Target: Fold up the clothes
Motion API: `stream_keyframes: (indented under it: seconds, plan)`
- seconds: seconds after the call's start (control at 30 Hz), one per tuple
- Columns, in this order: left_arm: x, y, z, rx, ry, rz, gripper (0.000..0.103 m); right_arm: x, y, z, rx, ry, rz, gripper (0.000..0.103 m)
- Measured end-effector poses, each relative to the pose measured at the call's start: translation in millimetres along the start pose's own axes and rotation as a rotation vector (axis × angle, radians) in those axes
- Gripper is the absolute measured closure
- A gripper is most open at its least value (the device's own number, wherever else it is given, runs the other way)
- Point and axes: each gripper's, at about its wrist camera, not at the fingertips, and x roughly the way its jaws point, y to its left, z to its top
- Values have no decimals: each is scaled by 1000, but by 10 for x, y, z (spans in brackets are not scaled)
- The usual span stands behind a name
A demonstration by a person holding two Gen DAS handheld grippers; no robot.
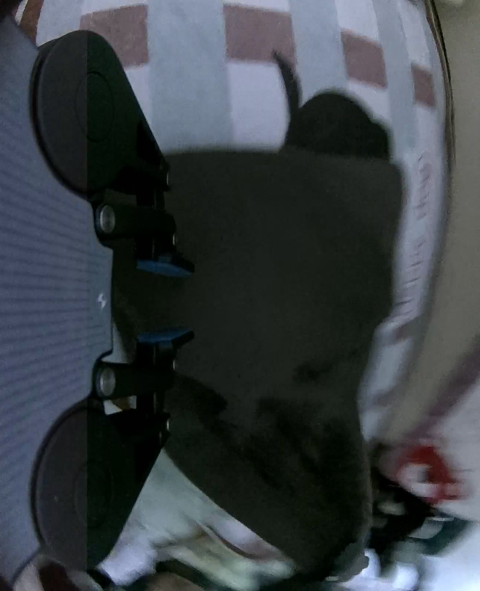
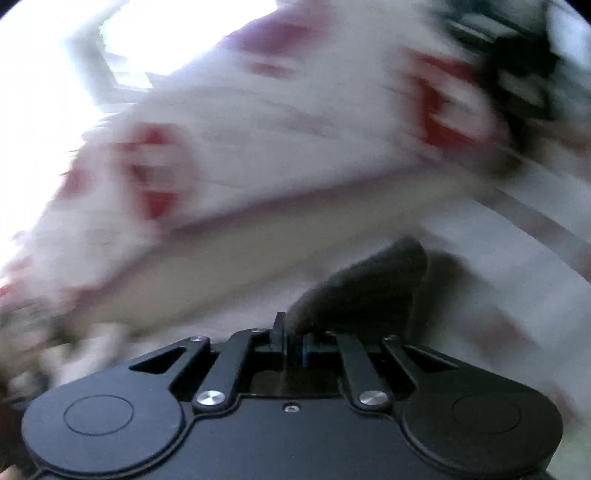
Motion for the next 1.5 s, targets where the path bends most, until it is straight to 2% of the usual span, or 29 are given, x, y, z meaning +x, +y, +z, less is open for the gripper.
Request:
stream_keyframes:
  seconds: [0.07, 0.13, 0.27, 0.37, 0.43, 0.5, 0.6, 0.7, 0.83, 0.93, 1.03, 1.13, 1.17, 1.27, 1.3, 1.33, 1.37, 1.4, 1.43, 1.47, 1.5]
  plan:
    - [-195, 132, 2, -9, -81, -9, 74, 178, 519, -12, -104, 65, 158, 93]
    - [-280, 262, -38, -26, -107, -11, 73, 375, 805, -219, -141, 160, 275, 93]
    - [-355, 668, -215, -182, -108, -75, 73, 845, 913, -943, -180, 383, 302, 94]
    - [-351, 820, -310, -173, -93, -16, 74, 1150, 954, -1429, -186, 525, 312, 94]
    - [-355, 883, -375, -172, -99, -20, 73, 1170, 848, -1532, -114, 528, 289, 94]
    - [-361, 969, -418, -208, -123, -64, 73, 1162, 797, -1530, -81, 523, 279, 94]
    - [-361, 1023, -449, -241, -162, -119, 74, 1184, 804, -1534, -85, 518, 269, 93]
    - [-342, 968, -448, -227, -186, -157, 74, 1212, 963, -1538, -115, 533, 291, 93]
    - [-313, 837, -470, -194, -178, -180, 71, 1084, 1221, -1501, -253, 579, 292, 93]
    - [-270, 772, -468, -173, -179, -171, 69, 1067, 1219, -1527, -280, 561, 287, 93]
    - [-231, 748, -446, -184, -156, -194, 68, 1028, 1255, -1545, -328, 545, 285, 93]
    - [-213, 685, -455, -220, -88, -296, 67, 1048, 1298, -1572, -346, 558, 254, 92]
    - [-204, 641, -459, -211, -80, -289, 66, 1065, 1308, -1576, -335, 563, 246, 92]
    - [-138, 449, -451, -100, -105, -133, 58, 1040, 1355, -1582, -346, 547, 258, 92]
    - [-94, 401, -443, -68, -110, -79, 52, 1040, 1359, -1593, -352, 548, 262, 92]
    - [-33, 384, -434, -58, -101, -58, 50, 1042, 1361, -1608, -360, 549, 263, 92]
    - [24, 366, -428, -46, -93, -35, 52, 1041, 1360, -1622, -370, 550, 264, 92]
    - [51, 347, -434, -23, -94, 4, 75, 1037, 1357, -1632, -378, 550, 268, 92]
    - [78, 327, -441, 0, -94, 43, 89, 1027, 1350, -1634, -387, 554, 266, 92]
    - [91, 303, -453, 26, -101, 80, 90, 1011, 1339, -1627, -398, 560, 257, 92]
    - [11, 243, -498, 64, -148, 101, 91, 978, 1314, -1599, -402, 562, 249, 92]
